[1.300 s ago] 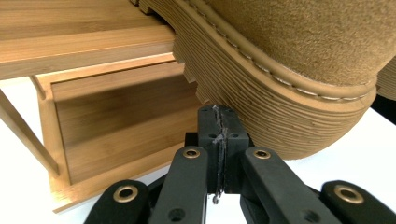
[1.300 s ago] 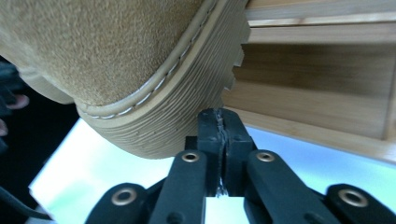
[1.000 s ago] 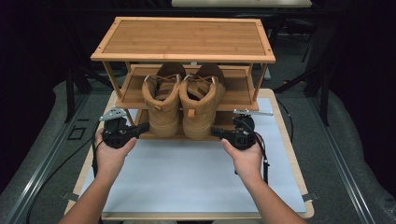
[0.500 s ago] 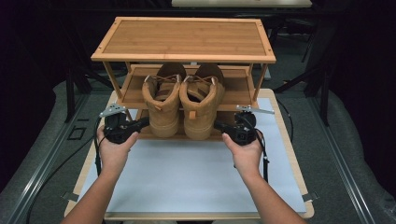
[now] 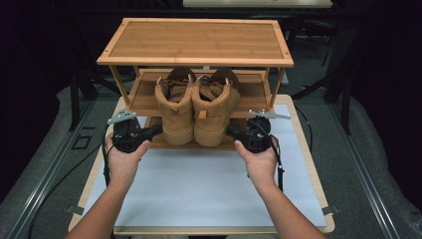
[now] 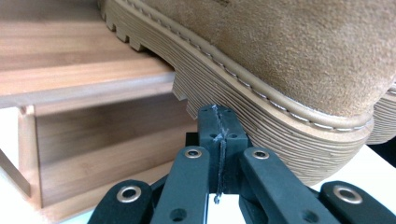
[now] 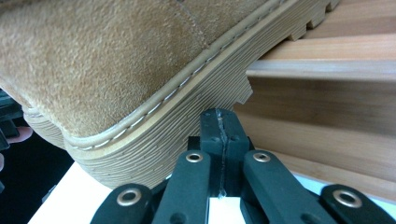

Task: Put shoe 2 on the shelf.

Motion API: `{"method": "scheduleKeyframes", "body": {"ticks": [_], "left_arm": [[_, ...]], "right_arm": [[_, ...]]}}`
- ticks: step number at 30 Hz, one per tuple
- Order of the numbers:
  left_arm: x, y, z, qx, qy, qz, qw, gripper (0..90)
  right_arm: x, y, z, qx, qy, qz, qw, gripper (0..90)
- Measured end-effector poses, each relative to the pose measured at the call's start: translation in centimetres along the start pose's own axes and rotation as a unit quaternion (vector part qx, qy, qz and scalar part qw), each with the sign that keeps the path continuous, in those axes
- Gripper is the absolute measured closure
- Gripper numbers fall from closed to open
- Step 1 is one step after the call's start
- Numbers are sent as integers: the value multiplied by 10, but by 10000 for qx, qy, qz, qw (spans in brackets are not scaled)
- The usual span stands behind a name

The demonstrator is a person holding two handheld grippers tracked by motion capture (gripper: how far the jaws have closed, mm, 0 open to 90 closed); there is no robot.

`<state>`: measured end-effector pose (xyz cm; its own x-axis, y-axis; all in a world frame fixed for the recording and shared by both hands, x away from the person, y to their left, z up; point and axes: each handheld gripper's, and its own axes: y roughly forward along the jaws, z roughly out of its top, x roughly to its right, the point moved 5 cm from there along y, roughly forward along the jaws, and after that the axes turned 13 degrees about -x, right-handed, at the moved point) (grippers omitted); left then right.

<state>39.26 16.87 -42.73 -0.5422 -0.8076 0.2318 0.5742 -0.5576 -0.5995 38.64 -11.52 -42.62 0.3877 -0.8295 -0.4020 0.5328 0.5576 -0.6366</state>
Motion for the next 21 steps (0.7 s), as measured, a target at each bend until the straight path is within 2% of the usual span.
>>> {"method": "scheduleKeyframes", "body": {"ticks": [3,5,6,8,9,10,13,15,18,20,21], "left_arm": [[2,-4,4,168,-47,-81,9998,900],[3,-6,10,148,34,22,9999,900],[4,-7,13,157,49,64,9998,900],[5,-10,20,233,91,92,9996,900],[5,-10,23,226,88,91,9997,900],[4,-10,25,191,75,104,9997,900],[4,-7,28,94,100,237,9996,900],[4,-5,28,117,83,199,9997,900],[3,-2,30,124,9,53,9999,900],[3,1,32,73,14,32,10000,900],[3,4,32,77,7,51,10000,900]], "right_arm": [[-1,-4,1,41,30,85,10000,900],[-2,-6,4,158,11,-37,9999,900],[-2,-6,7,168,-4,71,9998,900],[-4,-10,11,164,-33,2,9999,900],[-5,-11,13,252,-101,18,9996,900],[-6,-11,16,280,-130,-64,9995,900],[-6,-11,20,192,-118,-145,9996,900],[-4,-9,21,149,-100,-202,9996,900],[0,-8,24,180,-41,-160,9997,900],[2,-7,26,213,-9,-227,9995,900],[4,-7,27,145,-11,-279,9995,900]]}}
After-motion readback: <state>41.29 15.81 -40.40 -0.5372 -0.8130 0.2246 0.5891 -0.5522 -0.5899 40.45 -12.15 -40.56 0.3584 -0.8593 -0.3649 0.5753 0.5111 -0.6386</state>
